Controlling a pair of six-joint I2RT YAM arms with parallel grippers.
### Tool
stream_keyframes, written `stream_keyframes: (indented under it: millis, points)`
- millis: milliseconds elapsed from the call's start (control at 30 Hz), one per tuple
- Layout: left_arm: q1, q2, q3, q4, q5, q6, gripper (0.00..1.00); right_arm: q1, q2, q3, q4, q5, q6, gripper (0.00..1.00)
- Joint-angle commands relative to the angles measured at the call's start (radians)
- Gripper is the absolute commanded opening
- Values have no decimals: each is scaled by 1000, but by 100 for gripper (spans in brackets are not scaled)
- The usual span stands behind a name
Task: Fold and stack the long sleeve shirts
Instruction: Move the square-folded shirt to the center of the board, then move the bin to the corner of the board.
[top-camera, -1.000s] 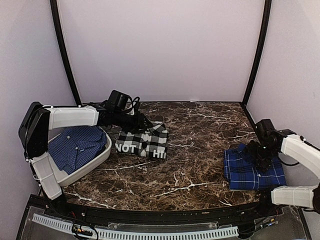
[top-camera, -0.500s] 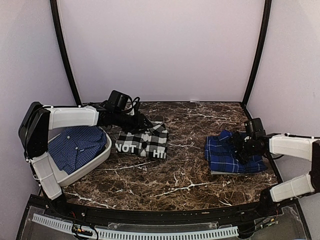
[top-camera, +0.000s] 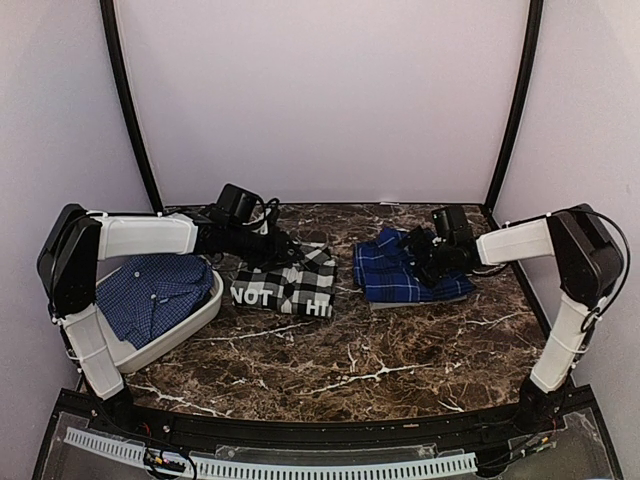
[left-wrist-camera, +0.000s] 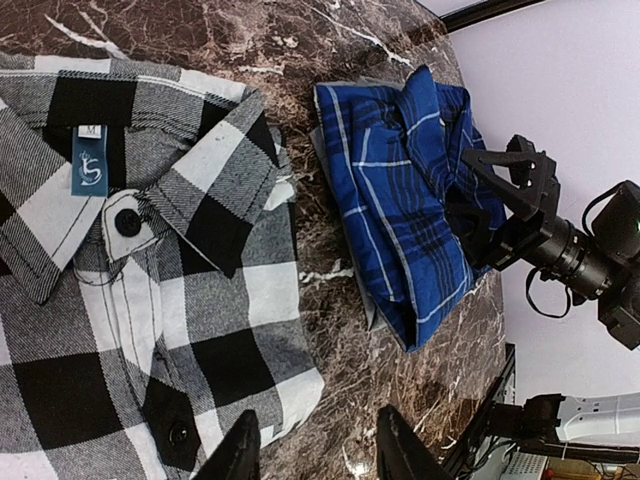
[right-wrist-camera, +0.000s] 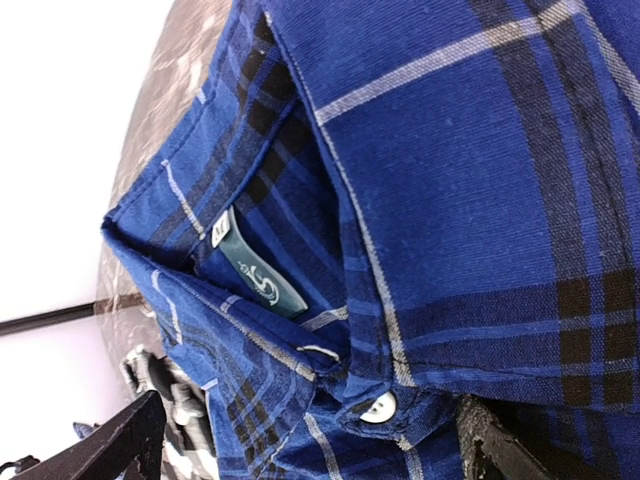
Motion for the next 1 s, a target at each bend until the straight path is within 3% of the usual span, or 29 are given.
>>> stream_keyframes:
  millis: [0,433,633,967]
  points:
    - [8,-49,-29,-36,-18,18,38,45,70,22,-66,-29,63,99]
    - [50,-79,-50,-60,-71,36,38,102,-65,154,-230,80,-112,99]
    - [147,-92,-64,-117,-89,82,38,227,-19,310,-351,191,-276,99]
    - [180,-192,-160,-193,-24,128,39,394,158,527,-385,137,-420,99]
